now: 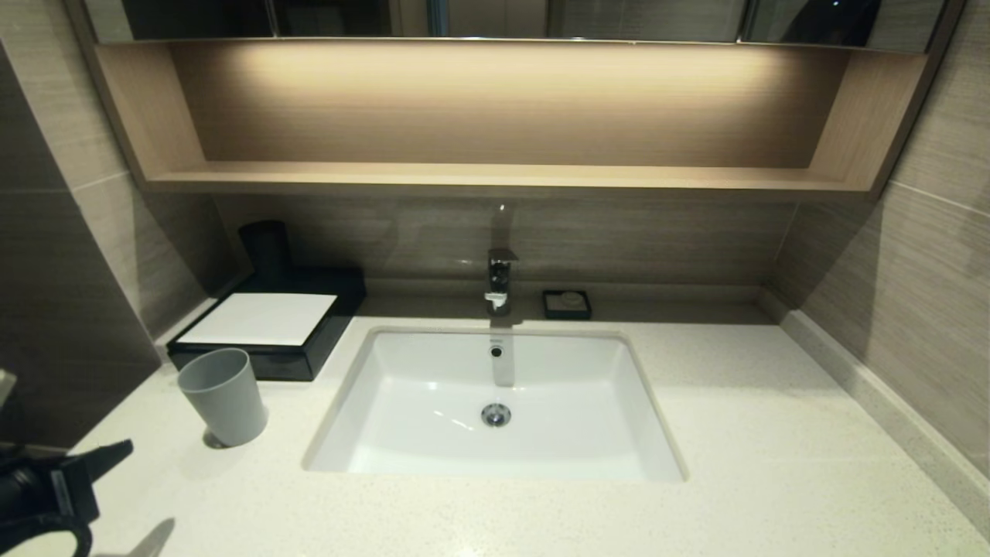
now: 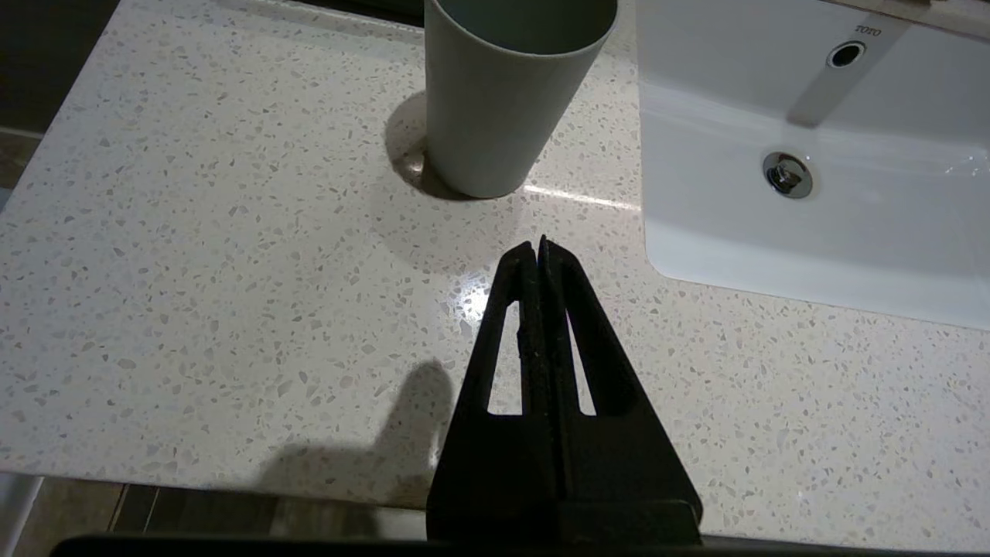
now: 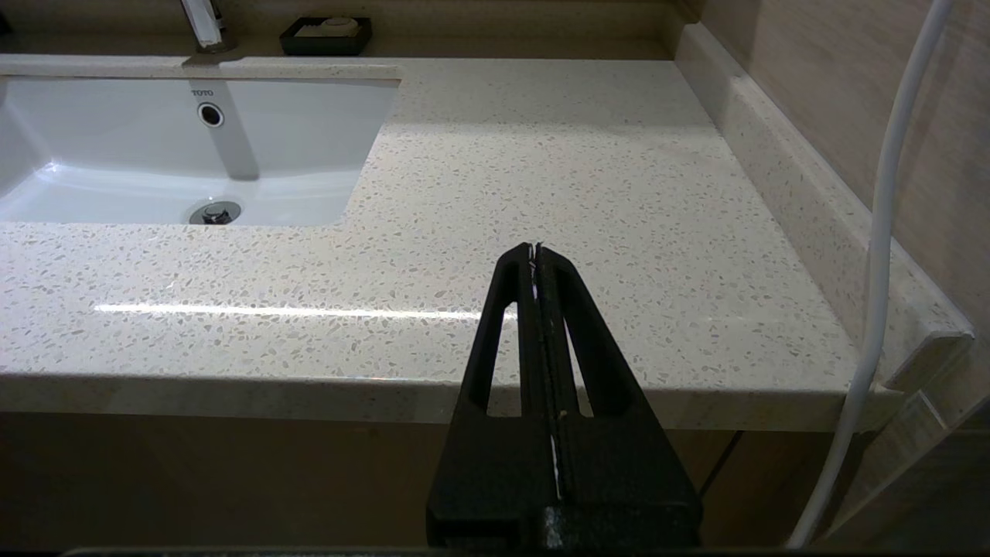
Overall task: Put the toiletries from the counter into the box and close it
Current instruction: Pick up the cup
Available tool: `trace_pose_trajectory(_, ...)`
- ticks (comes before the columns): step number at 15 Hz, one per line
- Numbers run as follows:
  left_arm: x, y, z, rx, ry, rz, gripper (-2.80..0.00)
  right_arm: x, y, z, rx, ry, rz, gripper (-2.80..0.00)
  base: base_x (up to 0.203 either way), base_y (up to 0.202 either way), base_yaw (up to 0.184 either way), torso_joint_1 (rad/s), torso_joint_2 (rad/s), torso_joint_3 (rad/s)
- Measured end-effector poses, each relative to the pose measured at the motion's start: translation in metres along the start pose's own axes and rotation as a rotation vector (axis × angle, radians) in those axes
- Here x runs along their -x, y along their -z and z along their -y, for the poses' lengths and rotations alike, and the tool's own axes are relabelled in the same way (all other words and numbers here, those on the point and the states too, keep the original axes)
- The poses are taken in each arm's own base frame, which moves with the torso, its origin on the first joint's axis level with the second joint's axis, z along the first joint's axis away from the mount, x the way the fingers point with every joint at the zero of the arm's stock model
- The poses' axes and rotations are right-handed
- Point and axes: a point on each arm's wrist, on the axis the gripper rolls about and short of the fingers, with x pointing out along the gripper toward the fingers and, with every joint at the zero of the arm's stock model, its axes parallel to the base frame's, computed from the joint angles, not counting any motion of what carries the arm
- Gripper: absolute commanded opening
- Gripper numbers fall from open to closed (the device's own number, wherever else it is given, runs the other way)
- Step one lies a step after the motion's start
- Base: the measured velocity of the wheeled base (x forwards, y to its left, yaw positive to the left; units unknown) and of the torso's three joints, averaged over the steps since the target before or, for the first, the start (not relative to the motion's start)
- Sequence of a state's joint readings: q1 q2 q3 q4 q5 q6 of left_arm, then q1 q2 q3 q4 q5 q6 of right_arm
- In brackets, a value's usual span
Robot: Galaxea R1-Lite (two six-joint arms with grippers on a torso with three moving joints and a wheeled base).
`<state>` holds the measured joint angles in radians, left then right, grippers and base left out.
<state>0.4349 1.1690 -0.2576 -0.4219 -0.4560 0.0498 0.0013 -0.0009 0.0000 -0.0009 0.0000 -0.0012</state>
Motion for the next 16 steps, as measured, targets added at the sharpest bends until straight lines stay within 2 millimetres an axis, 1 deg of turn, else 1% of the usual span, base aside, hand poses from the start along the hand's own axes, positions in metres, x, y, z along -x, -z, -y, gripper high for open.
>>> trace_pose_trajectory(3,0.000,0.010,0.001,-0.039,-0.002,-0.008,-2.80,0.000,0.000,0.000,0.000,0.000,0.000,-2.80,0.000,0.000,0.000,0.000,0.00,0.000)
trace_pose_trajectory(7,-0.001,0.018,0.000,-0.035,-0.004,-0.029,-2.80,0.000,0.000,0.000,0.000,0.000,0.000,-2.80,0.000,0.000,0.000,0.000,0.00,0.000)
trace_pose_trajectory(11,-0.007,0.019,-0.003,-0.031,-0.010,-0.041,-2.80,0.000,0.000,0.000,0.000,0.000,0.000,-2.80,0.000,0.000,0.000,0.000,0.00,0.000)
trace_pose_trajectory(13,-0.012,0.017,-0.006,-0.049,-0.033,-0.004,-2.80,0.000,0.000,0.000,0.000,0.000,0.000,-2.80,0.000,0.000,0.000,0.000,0.00,0.000)
trace_pose_trajectory(16,-0.012,0.018,-0.008,-0.073,-0.073,0.053,-2.80,0.000,0.000,0.000,0.000,0.000,0.000,-2.80,0.000,0.000,0.000,0.000,0.00,0.000)
